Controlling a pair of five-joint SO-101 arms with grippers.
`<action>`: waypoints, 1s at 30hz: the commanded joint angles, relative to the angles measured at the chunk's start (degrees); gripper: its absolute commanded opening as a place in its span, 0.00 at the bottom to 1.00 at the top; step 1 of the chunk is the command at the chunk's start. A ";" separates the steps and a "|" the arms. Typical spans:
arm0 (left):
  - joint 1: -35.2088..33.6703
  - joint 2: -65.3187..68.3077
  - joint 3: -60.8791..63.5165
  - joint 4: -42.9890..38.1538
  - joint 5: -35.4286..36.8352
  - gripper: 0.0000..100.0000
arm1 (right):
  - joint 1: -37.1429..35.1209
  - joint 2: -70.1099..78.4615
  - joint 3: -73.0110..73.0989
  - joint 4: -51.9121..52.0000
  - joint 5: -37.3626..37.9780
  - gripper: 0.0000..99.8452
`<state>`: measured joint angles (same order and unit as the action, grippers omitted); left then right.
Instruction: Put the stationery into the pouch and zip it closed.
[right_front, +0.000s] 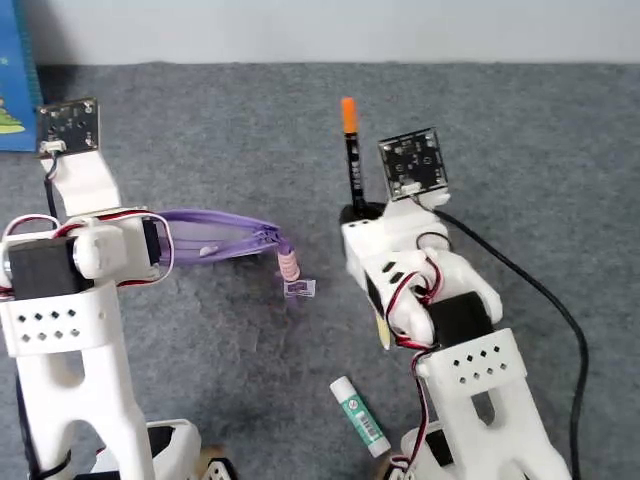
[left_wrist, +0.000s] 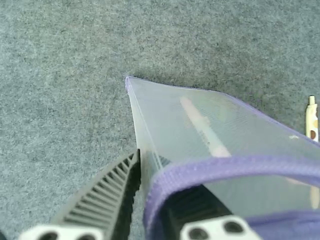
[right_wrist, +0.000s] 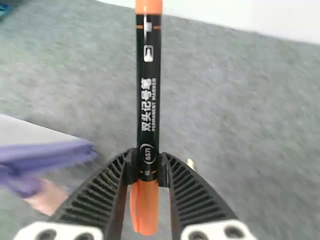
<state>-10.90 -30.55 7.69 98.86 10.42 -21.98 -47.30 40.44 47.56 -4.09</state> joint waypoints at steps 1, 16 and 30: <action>0.00 -0.26 -0.22 -0.97 -0.44 0.01 | -3.56 -4.97 -5.63 -1.10 -2.20 0.01; 0.00 -0.26 -0.22 -1.67 -0.35 0.01 | -24.48 -15.69 -3.25 -16.31 -3.25 0.01; -0.09 -0.26 -0.22 -1.49 -0.35 0.01 | -27.30 -1.71 9.05 -45.67 0.53 0.01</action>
<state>-10.90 -30.55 7.69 98.68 10.42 -48.97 -50.11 47.91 8.26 -6.20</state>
